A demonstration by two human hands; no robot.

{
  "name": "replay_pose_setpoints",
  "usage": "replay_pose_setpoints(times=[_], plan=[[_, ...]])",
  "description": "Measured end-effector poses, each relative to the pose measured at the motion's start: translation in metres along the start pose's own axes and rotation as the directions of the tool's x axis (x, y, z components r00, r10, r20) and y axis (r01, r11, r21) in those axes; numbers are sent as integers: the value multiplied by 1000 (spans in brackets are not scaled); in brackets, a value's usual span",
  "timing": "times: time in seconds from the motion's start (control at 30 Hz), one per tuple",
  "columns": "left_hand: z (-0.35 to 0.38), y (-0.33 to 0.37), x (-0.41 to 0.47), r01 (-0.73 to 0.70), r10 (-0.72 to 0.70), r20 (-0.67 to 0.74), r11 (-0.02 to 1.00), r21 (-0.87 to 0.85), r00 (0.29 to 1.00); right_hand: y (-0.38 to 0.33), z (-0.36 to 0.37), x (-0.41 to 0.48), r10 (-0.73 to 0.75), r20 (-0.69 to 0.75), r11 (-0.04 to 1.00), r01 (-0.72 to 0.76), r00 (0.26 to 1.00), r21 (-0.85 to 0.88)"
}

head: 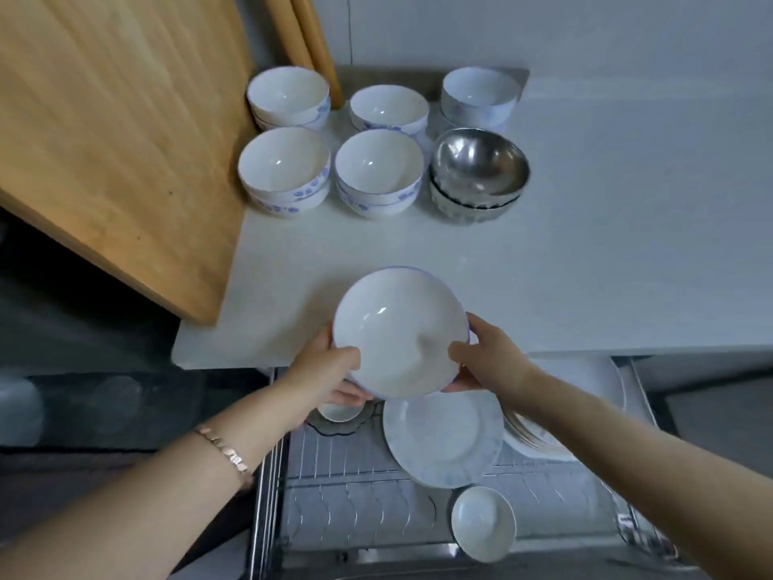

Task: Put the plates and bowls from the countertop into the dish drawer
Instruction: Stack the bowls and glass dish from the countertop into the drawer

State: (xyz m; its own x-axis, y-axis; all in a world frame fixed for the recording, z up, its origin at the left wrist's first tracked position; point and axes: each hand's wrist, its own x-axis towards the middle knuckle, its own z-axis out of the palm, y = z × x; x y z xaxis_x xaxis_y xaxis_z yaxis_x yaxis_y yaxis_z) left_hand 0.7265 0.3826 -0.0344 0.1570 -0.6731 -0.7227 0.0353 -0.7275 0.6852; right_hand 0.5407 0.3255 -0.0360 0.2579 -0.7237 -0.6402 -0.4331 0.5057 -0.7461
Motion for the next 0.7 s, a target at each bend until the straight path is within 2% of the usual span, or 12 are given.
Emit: replay_pose_setpoints(times=[0.17, 0.3, 0.37, 0.5, 0.7], plan=[[130, -38, -11, -6, -3, 116, 997, 80, 993, 80, -104, -57, 113, -64, 984, -120, 992, -133], [229, -88, -5, 75, -108, 202, 983, 166, 973, 163, -170, -75, 255, -113, 937, -274, 960, -216], [272, -117, 2, 130, -173, 191, 967, 219, 966, 208, -194, -75, 301, -156, 902, -334, 941, -275], [336, -159, 20, 269, -324, 171, 921, 282, 930, 275, -224, -62, 375, -141, 832, -400, 916, -384], [390, -201, 61, 322, -362, 92, 899, 296, 927, 327, -236, -14, 429, -197, 763, -470, 882, -445]])
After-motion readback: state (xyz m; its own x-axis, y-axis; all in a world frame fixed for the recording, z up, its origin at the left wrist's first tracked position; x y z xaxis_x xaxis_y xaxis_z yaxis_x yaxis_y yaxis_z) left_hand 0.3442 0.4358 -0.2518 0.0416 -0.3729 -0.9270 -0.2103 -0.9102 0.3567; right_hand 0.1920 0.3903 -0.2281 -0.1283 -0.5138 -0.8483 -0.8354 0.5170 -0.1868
